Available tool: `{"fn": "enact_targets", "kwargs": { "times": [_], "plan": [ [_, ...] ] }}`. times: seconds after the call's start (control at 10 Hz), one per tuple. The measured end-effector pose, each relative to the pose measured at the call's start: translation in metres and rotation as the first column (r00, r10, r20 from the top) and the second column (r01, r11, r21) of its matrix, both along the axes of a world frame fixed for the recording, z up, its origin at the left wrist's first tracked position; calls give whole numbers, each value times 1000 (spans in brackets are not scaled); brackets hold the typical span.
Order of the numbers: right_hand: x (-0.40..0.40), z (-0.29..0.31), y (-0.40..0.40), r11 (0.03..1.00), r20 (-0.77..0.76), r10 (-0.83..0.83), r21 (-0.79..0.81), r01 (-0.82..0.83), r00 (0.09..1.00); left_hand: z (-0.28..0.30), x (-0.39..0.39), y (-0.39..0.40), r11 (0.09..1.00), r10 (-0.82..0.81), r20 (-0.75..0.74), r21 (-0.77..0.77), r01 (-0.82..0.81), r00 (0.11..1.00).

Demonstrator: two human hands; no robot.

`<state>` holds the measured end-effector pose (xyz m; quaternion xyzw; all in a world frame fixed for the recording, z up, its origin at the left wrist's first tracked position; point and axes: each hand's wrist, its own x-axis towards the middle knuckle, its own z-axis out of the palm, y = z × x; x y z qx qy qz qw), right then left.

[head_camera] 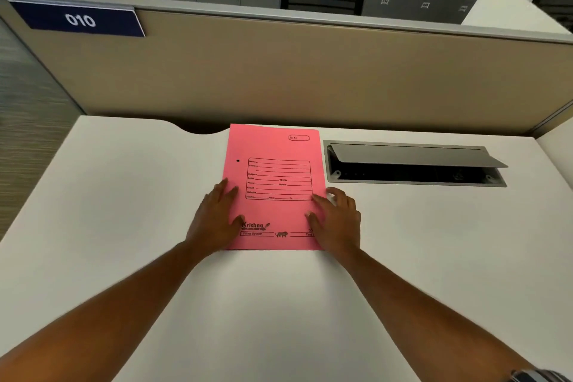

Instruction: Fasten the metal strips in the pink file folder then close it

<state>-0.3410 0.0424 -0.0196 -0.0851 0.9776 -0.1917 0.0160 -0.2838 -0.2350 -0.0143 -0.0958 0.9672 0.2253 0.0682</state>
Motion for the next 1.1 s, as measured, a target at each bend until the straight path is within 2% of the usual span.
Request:
{"fn": "enact_targets", "kwargs": {
  "times": [0.1,0.5,0.8,0.9,1.1],
  "plan": [
    [3,-2,0,998,-26,14,65,-13,1000,-9,2,-3,997,-67,50,-26,68,997],
    [-8,5,-2,991,36,9,135,-14,999,-3,-11,-3,975,-109,96,-183,125,989],
    [-8,14,-3,978,116,26,201,-49,993,6,-13,-1,972,-122,165,-179,151,979],
    [-10,18,-1,976,171,41,203,-76,984,8,-9,3,976,-126,170,-152,153,977],
    [2,33,3,993,223,65,83,-86,973,11,13,20,972,-166,118,-148,182,979]
  ]
}}
